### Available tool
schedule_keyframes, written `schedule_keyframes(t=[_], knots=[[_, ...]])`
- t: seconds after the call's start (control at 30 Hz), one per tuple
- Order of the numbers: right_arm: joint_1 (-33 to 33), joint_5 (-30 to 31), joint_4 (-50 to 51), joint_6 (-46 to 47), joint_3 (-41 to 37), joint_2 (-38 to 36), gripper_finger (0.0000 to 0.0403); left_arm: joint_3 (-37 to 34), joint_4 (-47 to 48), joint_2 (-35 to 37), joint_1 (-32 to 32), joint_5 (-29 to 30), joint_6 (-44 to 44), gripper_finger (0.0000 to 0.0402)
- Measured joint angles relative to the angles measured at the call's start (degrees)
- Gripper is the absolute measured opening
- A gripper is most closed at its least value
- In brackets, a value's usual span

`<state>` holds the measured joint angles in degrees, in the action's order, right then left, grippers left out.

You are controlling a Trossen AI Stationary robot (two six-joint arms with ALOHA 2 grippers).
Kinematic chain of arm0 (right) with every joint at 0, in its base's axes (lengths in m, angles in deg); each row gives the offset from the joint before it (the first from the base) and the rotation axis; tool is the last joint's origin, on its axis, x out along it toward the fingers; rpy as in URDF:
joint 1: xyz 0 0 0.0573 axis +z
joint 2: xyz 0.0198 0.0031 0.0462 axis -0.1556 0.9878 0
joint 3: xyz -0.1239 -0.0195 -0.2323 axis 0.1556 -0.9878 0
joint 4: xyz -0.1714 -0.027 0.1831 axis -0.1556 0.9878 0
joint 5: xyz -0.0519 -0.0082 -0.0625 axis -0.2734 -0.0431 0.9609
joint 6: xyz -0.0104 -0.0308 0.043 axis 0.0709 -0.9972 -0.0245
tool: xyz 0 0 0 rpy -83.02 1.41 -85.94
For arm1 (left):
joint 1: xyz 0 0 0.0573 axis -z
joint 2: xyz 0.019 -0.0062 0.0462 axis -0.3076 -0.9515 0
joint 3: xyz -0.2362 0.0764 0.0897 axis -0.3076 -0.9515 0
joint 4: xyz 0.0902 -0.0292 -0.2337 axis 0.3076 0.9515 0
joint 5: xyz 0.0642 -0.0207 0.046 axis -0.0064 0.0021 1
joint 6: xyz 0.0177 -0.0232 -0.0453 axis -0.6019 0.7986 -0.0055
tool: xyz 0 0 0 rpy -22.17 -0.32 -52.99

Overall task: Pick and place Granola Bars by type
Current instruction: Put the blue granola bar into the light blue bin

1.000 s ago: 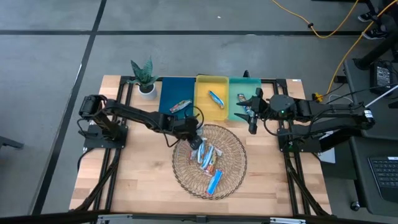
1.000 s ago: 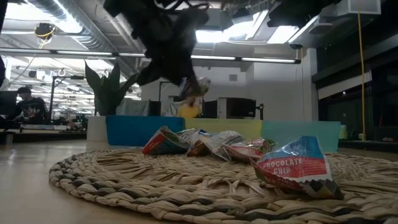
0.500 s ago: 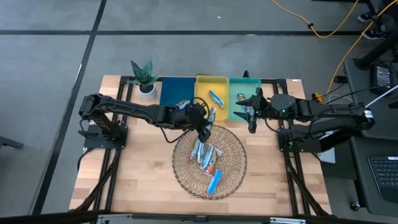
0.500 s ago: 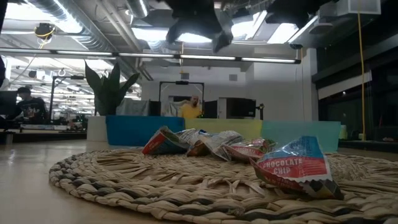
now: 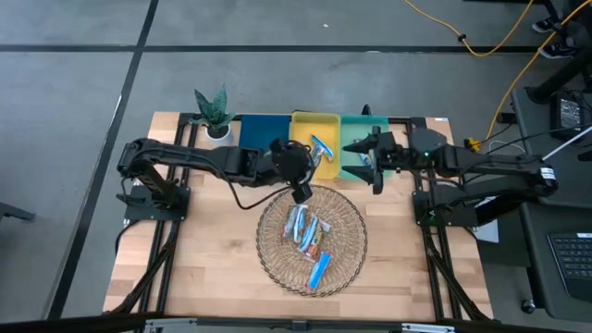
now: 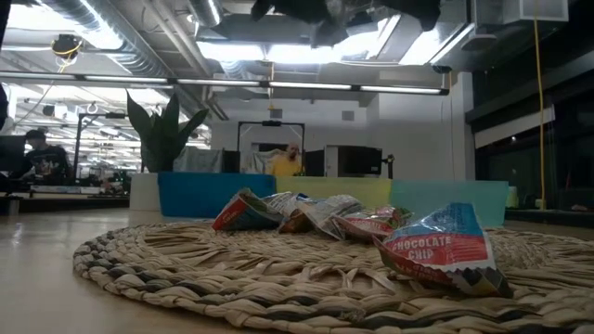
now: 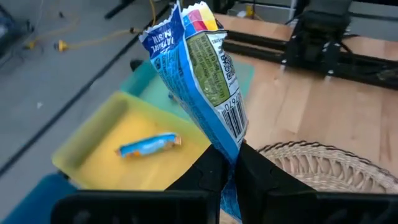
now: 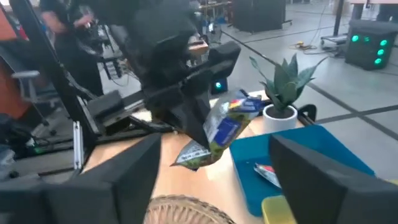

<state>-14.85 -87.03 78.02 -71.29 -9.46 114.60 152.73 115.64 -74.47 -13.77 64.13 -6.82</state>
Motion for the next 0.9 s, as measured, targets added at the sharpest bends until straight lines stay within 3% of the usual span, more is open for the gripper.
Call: schedule_keyframes(t=[0.13, 0.23, 0.9], knots=[[-1.0, -1.1, -4.3, 0.6, 0.0, 2.9, 0.0358, 3.9, 2.0, 0.0, 0.0, -0.1, -4.0, 0.0019], [-1.1, -1.1, -9.6, 0.5, 0.0, 4.7, 0.0374, 6.1, 4.2, 0.0, 0.0, 0.0, -6.9, 0.0019], [-1.1, -2.6, -25.2, 3.8, 0.0, 13.7, 0.0372, 7.7, 4.8, 1.0, 0.0, -1.6, -12.7, 0.0019]])
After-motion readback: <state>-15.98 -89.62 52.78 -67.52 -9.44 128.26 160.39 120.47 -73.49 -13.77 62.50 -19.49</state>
